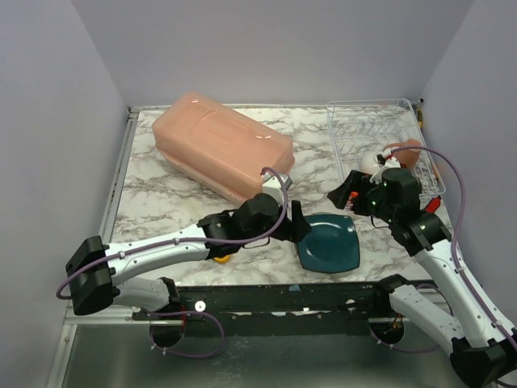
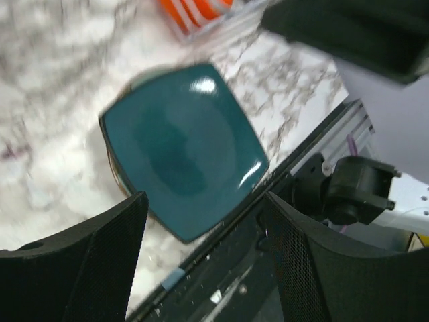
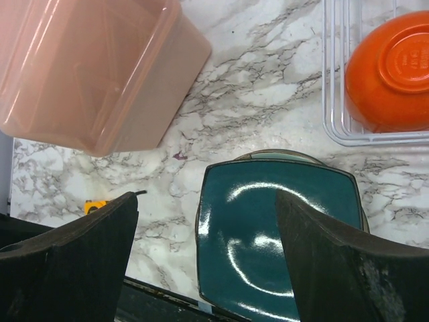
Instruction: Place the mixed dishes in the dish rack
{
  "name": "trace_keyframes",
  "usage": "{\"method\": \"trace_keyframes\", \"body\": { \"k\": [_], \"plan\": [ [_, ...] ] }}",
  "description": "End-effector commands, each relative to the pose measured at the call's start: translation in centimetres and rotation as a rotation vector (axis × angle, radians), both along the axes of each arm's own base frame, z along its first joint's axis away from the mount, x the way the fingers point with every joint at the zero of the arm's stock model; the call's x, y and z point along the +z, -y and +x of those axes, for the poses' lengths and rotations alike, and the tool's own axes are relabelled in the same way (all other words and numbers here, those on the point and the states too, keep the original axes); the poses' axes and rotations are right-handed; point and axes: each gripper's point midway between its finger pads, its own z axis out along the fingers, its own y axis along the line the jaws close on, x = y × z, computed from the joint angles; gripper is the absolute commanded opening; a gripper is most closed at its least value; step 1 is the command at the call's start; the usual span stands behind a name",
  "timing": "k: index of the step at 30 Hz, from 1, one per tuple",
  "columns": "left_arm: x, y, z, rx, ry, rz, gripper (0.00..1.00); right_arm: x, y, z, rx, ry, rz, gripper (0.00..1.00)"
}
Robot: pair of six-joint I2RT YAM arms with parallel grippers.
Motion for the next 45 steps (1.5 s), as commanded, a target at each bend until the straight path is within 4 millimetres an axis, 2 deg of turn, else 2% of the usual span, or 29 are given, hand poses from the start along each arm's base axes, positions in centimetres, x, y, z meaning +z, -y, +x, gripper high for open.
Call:
{"method": "trace_keyframes", "body": {
  "k": [1,7,10,19,26,31,34,38,41,45],
  "plan": [
    [-2.7,1.0,-2.3,0.103,-0.215,-0.083,0.70,-1.1,0.3,0.0,-0.012,-0.026,-0.018,0.86],
    [-7.7,2.2,-6.1,0.155,-0.386,-0.052,0.67,-0.9,0.3,0.0,-0.006,-0.010,-0.017,0.86],
    [-9.9,1.7,-7.2,0.210,-0.445,-0.072,0.64,-0.5,0.3,-0.1,-0.003,0.001,-0.013,0.86],
    [-11.8,1.8,-7.1,0.290,-0.585,-0.299,0.59,-0.4,0.2,-0.2,0.006,0.004,-0.008,0.87],
    [-12.7,3.0,-7.4,0.243,-0.718,-0.464,0.55,-0.5,0.2,-0.2,0.006,0.006,-0.008,0.87],
    [-13.1,4.1,-7.8,0.189,-0.798,-0.596,0.44,-0.3,0.2,-0.2,0.003,0.017,-0.007,0.87],
    [-14.6,4.2,-7.8,0.208,-0.830,-0.596,0.42,-0.5,0.2,-0.1,0.006,0.009,-0.009,0.87],
    [-16.0,3.3,-7.1,0.267,-0.802,-0.559,0.42,-0.4,0.2,-0.2,0.006,0.011,-0.009,0.87],
    [-16.4,2.7,-6.6,0.301,-0.774,-0.533,0.41,-0.3,0.2,-0.1,0.004,0.016,-0.007,0.87],
    [-16.0,3.0,-6.1,0.286,-0.751,-0.516,0.40,-0.6,0.1,0.0,0.007,0.008,-0.010,0.87]
  ]
}}
